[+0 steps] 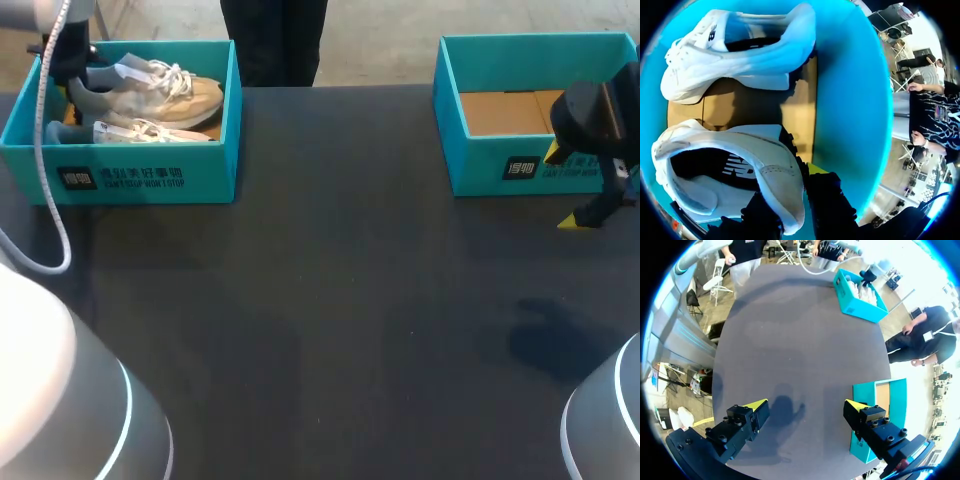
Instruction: Take the shoe out of the shoebox, open the shoe tongue, remove and reinsert the insole, then place the shoe into the shoebox
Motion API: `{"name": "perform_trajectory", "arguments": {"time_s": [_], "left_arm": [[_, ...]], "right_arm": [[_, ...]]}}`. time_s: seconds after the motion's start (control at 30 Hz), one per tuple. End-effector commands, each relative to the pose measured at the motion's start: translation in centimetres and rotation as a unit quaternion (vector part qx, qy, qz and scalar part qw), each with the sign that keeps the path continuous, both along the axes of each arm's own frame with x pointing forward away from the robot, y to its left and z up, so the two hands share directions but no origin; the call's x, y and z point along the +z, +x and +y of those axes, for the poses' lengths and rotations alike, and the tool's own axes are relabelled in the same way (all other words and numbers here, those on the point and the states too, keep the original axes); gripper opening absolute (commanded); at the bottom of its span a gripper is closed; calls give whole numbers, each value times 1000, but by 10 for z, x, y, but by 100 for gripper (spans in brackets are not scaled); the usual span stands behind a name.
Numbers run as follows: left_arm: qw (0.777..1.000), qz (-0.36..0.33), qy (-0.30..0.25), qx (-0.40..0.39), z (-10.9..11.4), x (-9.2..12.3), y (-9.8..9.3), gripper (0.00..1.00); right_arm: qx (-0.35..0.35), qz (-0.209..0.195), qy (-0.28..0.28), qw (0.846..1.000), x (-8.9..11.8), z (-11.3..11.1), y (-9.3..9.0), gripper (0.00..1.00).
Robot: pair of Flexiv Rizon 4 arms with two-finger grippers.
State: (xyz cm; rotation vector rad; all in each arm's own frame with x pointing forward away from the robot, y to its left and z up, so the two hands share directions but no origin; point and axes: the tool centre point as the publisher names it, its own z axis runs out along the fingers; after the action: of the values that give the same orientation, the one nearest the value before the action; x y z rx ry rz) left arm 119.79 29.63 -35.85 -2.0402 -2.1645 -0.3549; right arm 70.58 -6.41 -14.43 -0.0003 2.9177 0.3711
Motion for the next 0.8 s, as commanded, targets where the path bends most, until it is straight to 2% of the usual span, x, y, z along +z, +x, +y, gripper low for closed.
{"name": "perform_trajectory", "arguments": {"time_s": [0.03,0.6,0.63,0.67,0.7,0.73,0.77,0.8], "left_arm": [[1000,5,2,1,-4,-7,7,0],[1000,19,3,-9,-6,-21,10,0],[1000,21,3,-10,-6,-21,10,6],[1000,21,4,-10,-5,-21,10,26],[1000,22,4,-10,-5,-21,9,41],[1000,24,4,-11,-5,-20,9,51],[1000,24,4,-11,-4,-18,8,75],[1000,23,3,-12,-5,-16,7,85]], "right_arm": [[0,2,-1,1000,-1,1,2,100],[0,2,-1,1000,-1,1,2,100],[0,2,-1,1000,-1,1,2,100],[0,2,-1,1000,-1,1,2,100],[0,2,-1,1000,-1,1,2,100],[0,2,-1,1000,-1,1,2,100],[0,2,-1,1000,-1,1,2,100],[0,2,-1,1000,-1,1,2,100]]}}
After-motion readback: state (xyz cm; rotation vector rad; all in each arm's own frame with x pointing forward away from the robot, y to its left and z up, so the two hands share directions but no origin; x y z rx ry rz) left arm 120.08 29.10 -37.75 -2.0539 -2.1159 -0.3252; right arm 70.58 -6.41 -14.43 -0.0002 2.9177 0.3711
